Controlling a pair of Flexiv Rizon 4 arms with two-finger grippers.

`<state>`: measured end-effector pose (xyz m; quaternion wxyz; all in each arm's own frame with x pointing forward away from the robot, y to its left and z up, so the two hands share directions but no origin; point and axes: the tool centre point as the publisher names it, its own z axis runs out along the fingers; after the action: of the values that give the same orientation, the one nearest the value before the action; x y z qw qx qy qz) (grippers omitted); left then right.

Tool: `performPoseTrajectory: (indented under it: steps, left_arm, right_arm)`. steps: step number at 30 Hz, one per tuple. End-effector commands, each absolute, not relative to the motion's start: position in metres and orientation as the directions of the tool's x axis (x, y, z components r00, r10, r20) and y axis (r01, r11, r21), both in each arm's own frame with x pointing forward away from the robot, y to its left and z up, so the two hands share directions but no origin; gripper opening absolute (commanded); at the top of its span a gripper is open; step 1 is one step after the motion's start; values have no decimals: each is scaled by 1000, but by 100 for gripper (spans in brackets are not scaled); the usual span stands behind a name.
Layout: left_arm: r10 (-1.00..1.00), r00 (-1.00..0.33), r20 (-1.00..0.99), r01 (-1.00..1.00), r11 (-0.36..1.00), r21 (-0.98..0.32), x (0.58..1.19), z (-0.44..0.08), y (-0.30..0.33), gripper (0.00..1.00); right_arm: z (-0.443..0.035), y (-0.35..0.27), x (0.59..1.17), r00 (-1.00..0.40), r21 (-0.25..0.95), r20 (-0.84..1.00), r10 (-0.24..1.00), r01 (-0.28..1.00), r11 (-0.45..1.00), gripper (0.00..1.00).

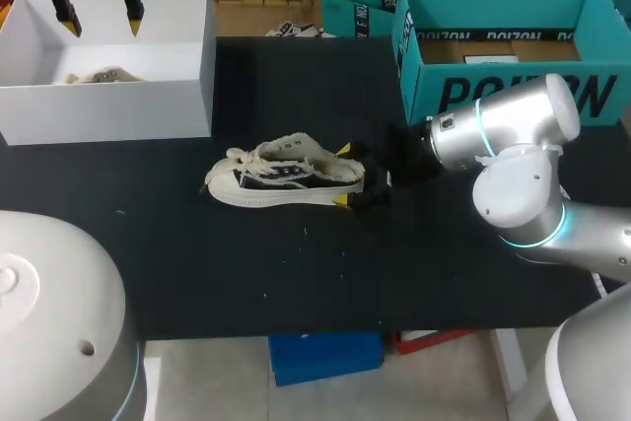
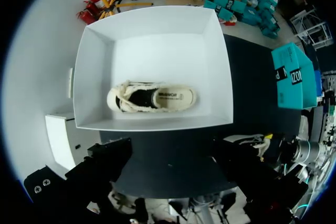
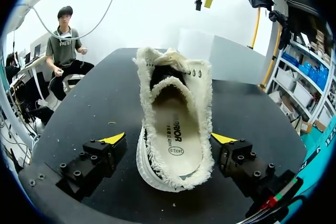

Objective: Take the shoe out of the shoebox, open the shoe tongue, remove and reinsert the insole, then place the shoe into the shoebox

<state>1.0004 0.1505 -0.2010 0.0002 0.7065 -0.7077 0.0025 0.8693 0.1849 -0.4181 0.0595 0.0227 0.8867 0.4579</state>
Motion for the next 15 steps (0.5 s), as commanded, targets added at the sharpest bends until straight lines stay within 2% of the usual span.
performPoseTrajectory:
  steps: [1,15]
  left_arm:
    - [-1000,-1,2,-1000,1,-2,1000,-201,150,100]
    - [-1000,-1,2,-1000,1,-2,1000,-201,150,100]
  right_arm:
    - [-416,185,868,-991,805,-87,98,-12,593,100]
    - [-399,173,866,-988,782,-108,108,-18,623,100]
